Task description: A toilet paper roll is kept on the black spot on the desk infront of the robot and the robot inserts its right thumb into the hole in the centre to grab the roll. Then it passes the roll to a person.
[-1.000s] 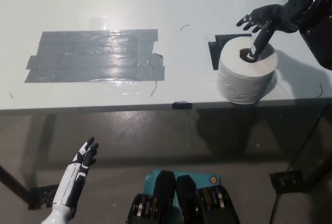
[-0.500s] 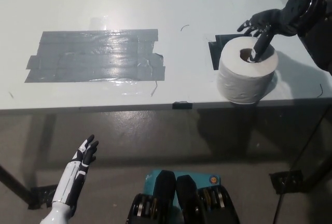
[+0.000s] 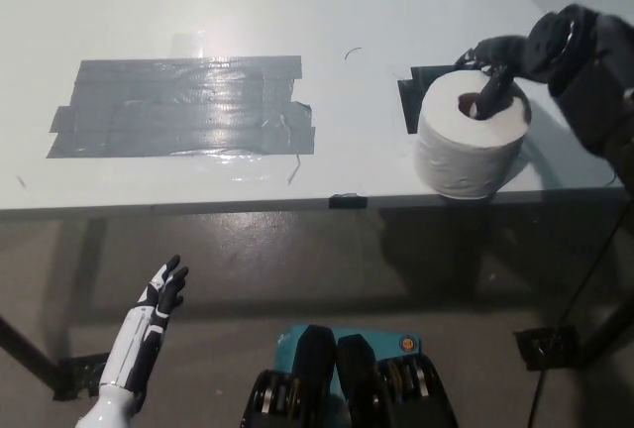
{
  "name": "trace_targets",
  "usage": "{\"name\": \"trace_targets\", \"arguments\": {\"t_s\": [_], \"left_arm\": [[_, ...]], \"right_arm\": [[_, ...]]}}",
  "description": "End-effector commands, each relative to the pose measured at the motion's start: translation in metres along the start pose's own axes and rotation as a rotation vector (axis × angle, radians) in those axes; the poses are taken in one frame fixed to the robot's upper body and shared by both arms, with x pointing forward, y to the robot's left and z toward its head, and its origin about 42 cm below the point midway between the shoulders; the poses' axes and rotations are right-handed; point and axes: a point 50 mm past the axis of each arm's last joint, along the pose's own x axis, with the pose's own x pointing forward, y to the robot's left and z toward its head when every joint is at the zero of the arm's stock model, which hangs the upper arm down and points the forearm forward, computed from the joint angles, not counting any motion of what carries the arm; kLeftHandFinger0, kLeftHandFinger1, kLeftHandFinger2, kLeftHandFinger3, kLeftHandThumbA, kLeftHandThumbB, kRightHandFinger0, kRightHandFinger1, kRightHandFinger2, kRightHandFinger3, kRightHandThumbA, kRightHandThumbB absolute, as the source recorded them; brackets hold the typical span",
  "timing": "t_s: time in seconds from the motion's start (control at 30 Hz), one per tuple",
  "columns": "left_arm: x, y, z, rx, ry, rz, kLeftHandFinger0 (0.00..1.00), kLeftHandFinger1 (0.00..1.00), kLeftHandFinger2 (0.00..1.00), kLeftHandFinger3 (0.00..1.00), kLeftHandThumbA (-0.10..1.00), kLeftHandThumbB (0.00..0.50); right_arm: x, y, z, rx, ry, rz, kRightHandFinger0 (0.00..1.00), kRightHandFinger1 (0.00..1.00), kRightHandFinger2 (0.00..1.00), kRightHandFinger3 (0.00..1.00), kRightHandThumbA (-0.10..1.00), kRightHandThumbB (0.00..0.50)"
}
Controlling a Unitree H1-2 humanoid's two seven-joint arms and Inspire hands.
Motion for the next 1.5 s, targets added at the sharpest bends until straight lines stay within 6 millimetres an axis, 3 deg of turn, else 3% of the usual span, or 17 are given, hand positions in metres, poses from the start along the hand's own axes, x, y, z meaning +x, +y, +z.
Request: {"name": "trace_targets", "arguments": {"t_s": [0.0,0.17,0.2,0.23,0.33,0.43,0.47,0.57,0.6,0.73,0.77,0.97,1.1,1.23,1.33,1.4,1.47], "left_arm": [[0.006,0.001,0.016,-0.001,-0.073,-0.015,1.0,1.0,1.0,1.0,1.0,0.351],[0.008,0.002,0.017,0.012,-0.077,-0.014,1.0,1.0,1.0,1.0,1.0,0.355],[0.009,0.003,0.017,0.017,-0.078,-0.012,1.0,1.0,1.0,1.0,1.0,0.348],[0.01,0.003,0.018,0.024,-0.08,-0.01,1.0,1.0,1.0,1.0,1.0,0.349],[0.012,0.003,0.019,0.015,-0.084,-0.016,1.0,1.0,1.0,1.0,1.0,0.334],[0.012,0.003,0.02,0.019,-0.086,-0.014,1.0,1.0,1.0,1.0,1.0,0.331],[0.013,0.003,0.021,0.012,-0.087,-0.016,1.0,1.0,1.0,1.0,1.0,0.342],[0.014,0.003,0.021,0.009,-0.087,-0.016,1.0,1.0,1.0,1.0,1.0,0.342],[0.014,0.003,0.021,0.015,-0.089,-0.015,1.0,1.0,1.0,1.0,1.0,0.33],[0.014,0.003,0.021,0.018,-0.089,-0.014,1.0,1.0,1.0,1.0,1.0,0.329],[0.018,0.004,0.024,0.03,-0.087,-0.014,1.0,1.0,1.0,1.0,1.0,0.336],[0.027,0.001,0.022,-0.003,-0.103,-0.016,1.0,1.0,1.0,1.0,0.99,0.33],[0.031,0.0,0.023,-0.007,-0.109,-0.014,1.0,1.0,1.0,1.0,0.99,0.33],[0.037,0.0,0.027,0.003,-0.113,-0.007,1.0,1.0,1.0,1.0,1.0,0.338],[0.037,0.0,0.027,0.003,-0.113,-0.007,1.0,1.0,1.0,1.0,1.0,0.339],[0.052,-0.001,0.038,0.01,-0.14,-0.014,1.0,1.0,1.0,1.0,1.0,0.323],[0.054,-0.001,0.04,0.013,-0.144,-0.013,1.0,1.0,1.0,1.0,1.0,0.324]], "right_arm": [[-0.001,-0.008,0.017,-0.059,-0.039,-0.237,0.25,0.46,0.58,0.78,-0.04,0.217],[0.005,0.001,0.016,-0.115,-0.033,-0.288,0.22,0.55,0.7,0.58,-0.1,0.156],[0.007,0.004,0.014,-0.117,-0.034,-0.291,0.13,0.46,0.61,0.51,-0.1,0.136],[0.009,0.008,0.011,-0.12,-0.036,-0.296,0.09,0.52,0.81,0.63,-0.1,0.145],[0.01,0.01,0.006,-0.097,-0.045,-0.293,0.08,0.65,1.0,0.99,-0.1,0.16],[0.011,0.011,-0.007,0.013,-0.073,-0.278,0.34,0.87,1.0,1.0,-0.1,0.202],[0.011,0.011,-0.013,0.08,-0.092,-0.274,0.33,0.79,0.99,0.85,-0.1,0.203],[0.011,0.012,-0.017,0.111,-0.102,-0.275,0.32,0.78,0.97,0.8,-0.1,0.203],[0.011,0.013,-0.036,0.346,-0.138,-0.231,0.16,0.59,0.87,0.77,-0.1,0.195],[0.012,0.015,-0.051,0.573,-0.169,-0.202,0.11,0.64,0.99,0.91,-0.1,0.19],[0.012,0.02,-0.073,0.912,-0.252,-0.178,0.09,0.61,1.0,1.0,-0.1,0.186],[0.013,0.039,-0.106,1.496,-0.385,-0.072,0.0,0.46,0.91,1.0,-0.1,0.136],[0.014,0.047,-0.114,1.649,-0.41,-0.052,0.0,0.3,0.75,1.0,-0.1,0.171],[0.018,0.067,-0.116,1.75,-0.464,-0.016,0.0,0.17,0.61,0.7,-0.1,0.157],[0.018,0.067,-0.116,1.759,-0.467,-0.015,0.0,0.16,0.61,0.66,-0.1,0.156],[0.013,0.053,-0.108,1.886,-0.529,0.032,0.0,0.15,0.62,0.93,-0.1,0.147],[0.012,0.051,-0.106,1.912,-0.54,0.046,0.0,0.16,0.63,0.96,-0.1,0.147]]}}
